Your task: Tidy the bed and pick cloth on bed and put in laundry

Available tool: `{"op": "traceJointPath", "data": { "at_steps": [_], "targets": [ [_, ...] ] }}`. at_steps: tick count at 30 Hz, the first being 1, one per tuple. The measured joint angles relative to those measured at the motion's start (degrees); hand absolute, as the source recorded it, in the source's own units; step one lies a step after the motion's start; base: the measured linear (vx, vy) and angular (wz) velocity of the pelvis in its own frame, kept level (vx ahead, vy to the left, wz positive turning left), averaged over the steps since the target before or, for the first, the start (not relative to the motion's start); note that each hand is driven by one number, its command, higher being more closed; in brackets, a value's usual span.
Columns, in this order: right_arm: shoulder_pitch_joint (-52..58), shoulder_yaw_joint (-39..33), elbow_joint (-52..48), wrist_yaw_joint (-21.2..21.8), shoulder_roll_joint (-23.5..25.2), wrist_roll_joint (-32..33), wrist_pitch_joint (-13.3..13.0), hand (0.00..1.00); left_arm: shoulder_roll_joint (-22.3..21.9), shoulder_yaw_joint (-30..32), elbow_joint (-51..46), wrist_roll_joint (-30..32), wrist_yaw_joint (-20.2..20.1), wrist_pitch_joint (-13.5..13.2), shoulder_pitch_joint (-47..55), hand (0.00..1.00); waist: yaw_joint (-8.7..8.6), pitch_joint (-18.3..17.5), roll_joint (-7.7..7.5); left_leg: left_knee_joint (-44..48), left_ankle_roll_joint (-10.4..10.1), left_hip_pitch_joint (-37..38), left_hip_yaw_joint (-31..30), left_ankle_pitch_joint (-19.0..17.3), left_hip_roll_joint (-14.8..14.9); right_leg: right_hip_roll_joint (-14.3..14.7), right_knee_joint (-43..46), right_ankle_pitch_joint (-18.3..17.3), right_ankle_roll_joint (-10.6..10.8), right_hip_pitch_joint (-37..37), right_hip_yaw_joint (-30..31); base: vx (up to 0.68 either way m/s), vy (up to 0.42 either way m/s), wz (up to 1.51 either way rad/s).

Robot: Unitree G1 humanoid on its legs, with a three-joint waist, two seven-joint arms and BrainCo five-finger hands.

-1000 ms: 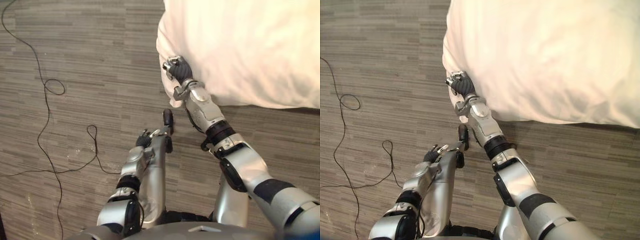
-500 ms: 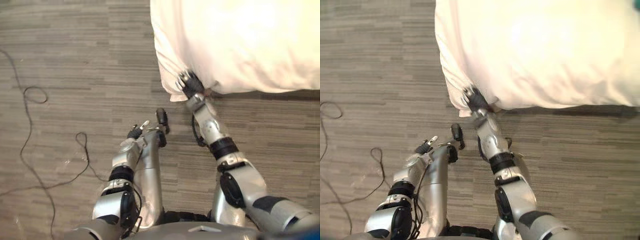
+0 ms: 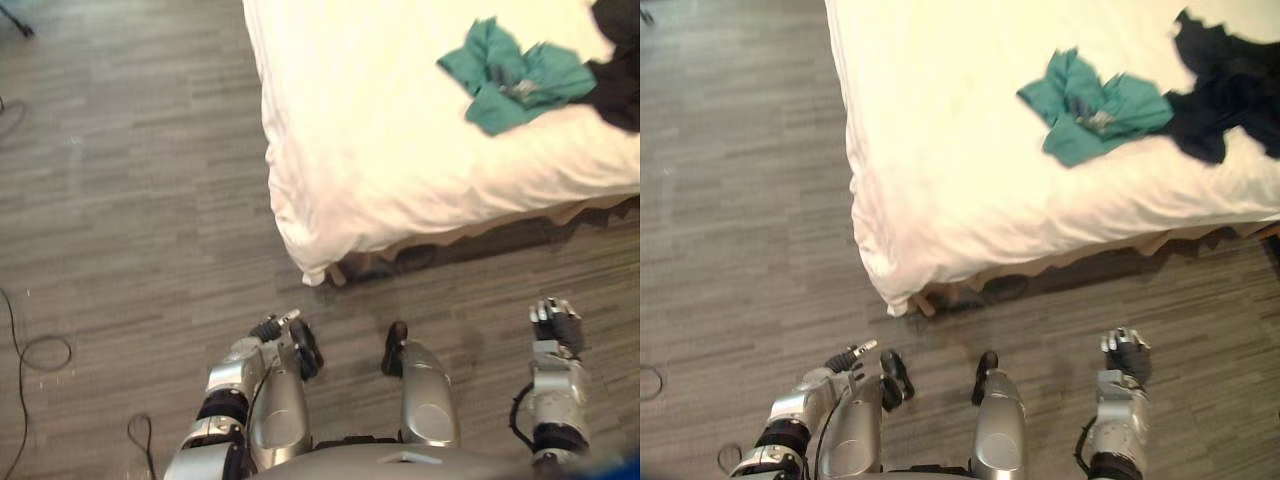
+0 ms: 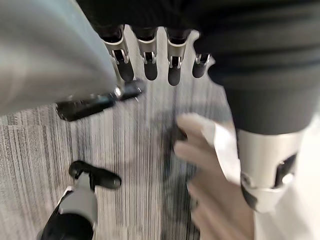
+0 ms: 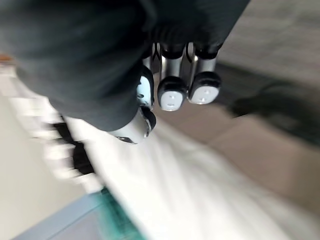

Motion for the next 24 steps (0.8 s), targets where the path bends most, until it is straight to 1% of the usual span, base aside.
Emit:
{"op": "traceJointPath", "data": {
  "at_steps": [2, 3, 4, 5, 6, 7, 8, 10, 11, 12, 15, 16, 17, 19, 20, 21, 22, 23, 24],
  "targets": [
    [1.81, -2.01, -4.87, 2.68, -1.73, 0.23, -2.24, 1.0, 0.23, -0.92, 2.09, 2.15, -2.13, 0.27, 2.99, 0.0, -0.67, -2.54, 0.93, -3.68, -0.68, 5.66, 0.74, 0.26, -1.17, 0.22, -2.73, 0.33, 0.67, 4.81, -0.01, 0.25, 0.011, -0.17],
    [2.09, -2.24, -6.02, 3.54, -2.5, 0.28, -2.52, 1.0, 0.23, -1.03, 2.46, 2.69, -2.67, 0.72, 3.85, 0.0, -0.84, -3.05, 1.21, -4.44, -1.08, 7.12, 0.8, 0.3, -1.54, 0.23, -3.23, 0.36, 0.8, 6.11, 0.02, 0.27, 0.02, -0.22],
    [2.41, -2.9, -7.88, 5.3, -3.98, 0.43, -2.4, 1.0, 0.27, -1.53, 3.48, 3.16, -3.87, 1.14, 5.71, 0.0, -1.15, -4.31, 1.87, -5.64, -1.5, 9.76, 0.96, 0.16, -2.2, 0.28, -3.79, 0.44, 1.51, 8.19, 0.2, 0.27, 0.032, -0.15],
    [2.83, -3.52, -8.73, 7.21, -5.44, 0.47, -2.31, 1.0, 0.3, -2.55, 4.3, 4.27, -5.07, 1.15, 6.86, 0.0, -1.44, -5.59, 2.59, -6.49, -1.29, 12.06, 0.87, 0.3, -2.81, 0.21, -4.51, 0.19, 2.04, 10.41, 0.31, 0.3, 0.051, -0.13],
    [2.76, -3.68, -8.76, 8.78, -6.38, 0.47, -1.81, 1.0, 0.36, -3.08, 4.5, 5.18, -6.06, 1.31, 7.92, 0.0, -1.55, -6.97, 3.29, -7.29, -1.33, 13.51, 0.78, 0.47, -3.52, 0.11, -4.97, 0.18, 2.06, 11.49, 0.31, 0.24, 0.056, -0.06],
    [2.59, -3.66, -8.77, 9.93, -6.87, 0.46, -1.24, 1.0, 0.3, -3.37, 4.57, 5.34, -6.57, 1.39, 8.58, 0.0, -1.75, -7.63, 3.71, -7.92, -1.38, 14.57, 0.68, 0.53, -3.94, 0.12, -5.43, 0.21, 2.1, 12.36, 0.3, 0.25, 0.056, -0.11],
    [1.86, -3.15, -8.77, 12.55, -7.28, 0.34, 0.27, 1.0, 0.16, -3.73, 4.75, 5.98, -7.74, 1.33, 10.44, 0.0, -2.16, -9.08, 4.91, -9.65, -1.61, 17.03, -0.08, 0.69, -4.68, 0.23, -7.01, 0.29, 2.26, 14.85, 0.27, 0.2, 0.038, -0.09],
    [1.74, -1.51, -8.57, 15.38, -7.08, -0.39, 1.64, 1.0, 0.15, -5.25, 5.83, 6.96, -8.49, 1.23, 11.17, 0.0, -2.3, -9.91, 6.09, -11.19, -1.81, 19.4, -1.17, 0.81, -5.29, 0.37, -8.66, 0.46, 2.56, 17.42, 0.08, 0.18, 0.028, -0.02],
    [1.74, 0.78, -8.3, 17.39, -7.09, -1.14, 2.88, 1.0, -0.05, -5.89, 6.63, 7.22, -8.55, 1.18, 11.54, 0.0, -2.36, -10.21, 6.52, -12.14, -2.02, 20.84, -1.75, 0.99, -5.67, 0.37, -9.51, 0.54, 2.79, 19.03, -0.07, 0.14, 0.018, 0.02],
    [1.74, 2.97, -8.29, 18.35, -7.07, -2.62, 3.75, 1.0, -0.13, -6.47, 6.65, 7.38, -8.68, 1.15, 11.97, 0.0, -2.42, -10.72, 7.36, -12.75, -2.09, 21.97, -2.5, 1.22, -5.94, 0.36, -9.86, 0.53, 2.82, 20.15, -0.07, 0.11, 0.008, 0.01],
    [1.6, 12.28, -7.56, 20.79, -5.91, -8.94, 7.91, 1.0, -0.26, -7.88, 6.88, 7.48, -8.68, 0.86, 13.32, 0.0, -2.21, -10.97, 7.7, -13.99, -2.36, 25.56, -5.24, 2.5, -6.75, 0.02, -10.51, 0.07, 3.48, 24.16, -0.42, 0.03, -0.04, 0.09],
    [1.55, 14.01, -7.15, 20.94, -5.72, -9.77, 8.48, 1.0, -0.35, -8.29, 6.87, 7.48, -8.67, 0.72, 13.71, 0.0, -2.08, -11.13, 7.71, -14.46, -2.49, 26.04, -5.8, 2.82, -6.85, 0.0, -10.47, -0.12, 3.62, 24.43, -0.45, -0.02, -0.068, 0.11],
    [1.16, 17.25, -6.18, 20.96, -5.15, -11.59, 9.62, 1.0, -0.3, -9.1, 6.87, 7.48, -8.67, 0.17, 14.5, 0.0, -2.01, -11.96, 8.18, -14.91, -2.47, 26.14, -6.38, 3.33, -7.04, -0.14, -10.34, -0.57, 3.89, 24.48, -0.67, -0.05, -0.056, 0.15],
    [0.7, 21.56, -4.52, 20.41, -4.06, -13.81, 10.68, 1.0, -0.27, -10.16, 6.93, 7.48, -8.64, -0.47, 14.96, 0.0, -2.04, -12.32, 8.55, -15.65, -2.49, 26.0, -7.86, 4.53, -7.51, -0.6, -9.67, -1.13, 4.05, 24.29, -1.17, -0.1, -0.052, 0.23],
    [-0.02, 24.83, -2.64, 19.98, -3.87, -14.49, 11.37, 1.0, -0.23, -10.87, 6.97, 7.47, -8.5, -1.08, 15.32, 0.0, -1.85, -12.46, 8.86, -16.06, -2.65, 25.74, -9.29, 5.1, -7.67, -0.86, -8.88, -1.97, 4.24, 23.8, -1.23, -0.16, -0.035, 0.2],
    [-0.97, 28.44, -1.49, 19.32, -3.82, -15.58, 11.81, 1.0, -0.24, -11.48, 7.1, 7.46, -8.2, -1.56, 16.01, 0.0, -1.44, -12.55, 9.47, -16.93, -2.63, 25.63, -10.69, 5.17, -7.75, -0.89, -7.76, -2.29, 4.17, 22.82, -1.27, -0.16, -0.023, 0.11],
    [-1.37, 30.14, -1.47, 19.25, -3.74, -15.83, 11.99, 1.0, -0.21, -11.7, 7.13, 7.45, -8.22, -1.62, 16.33, 0.0, -1.1, -12.49, 9.74, -17.48, -2.75, 25.56, -11.44, 5.04, -7.81, -0.91, -6.95, -2.49, 4.14, 22.08, -1.25, -0.17, 0.003, 0.04],
    [-2.71, 33.33, -1.11, 18.88, -3.05, -15.97, 12.24, 1.0, 0.15, -11.71, 7.18, 7.36, -8.63, -1.59, 16.69, 0.0, -0.66, -12.38, 9.91, -18.0, -3.48, 24.34, -12.32, 4.25, -7.88, -1.18, -5.5, -2.63, 4.13, 20.4, -1.1, -0.14, 0.004, 0.03],
    [-3.64, 34.81, -0.99, 18.48, -2.66, -16.17, 12.37, 1.0, 0.12, -11.83, 7.2, 7.4, -8.77, -1.58, 16.78, 0.0, -0.56, -12.37, 9.9, -18.06, -3.26, 23.43, -12.68, 3.89, -7.8, -1.41, -5.01, -2.63, 4.14, 19.41, -1.06, -0.17, 0.012, 0.1]
  ]
}}
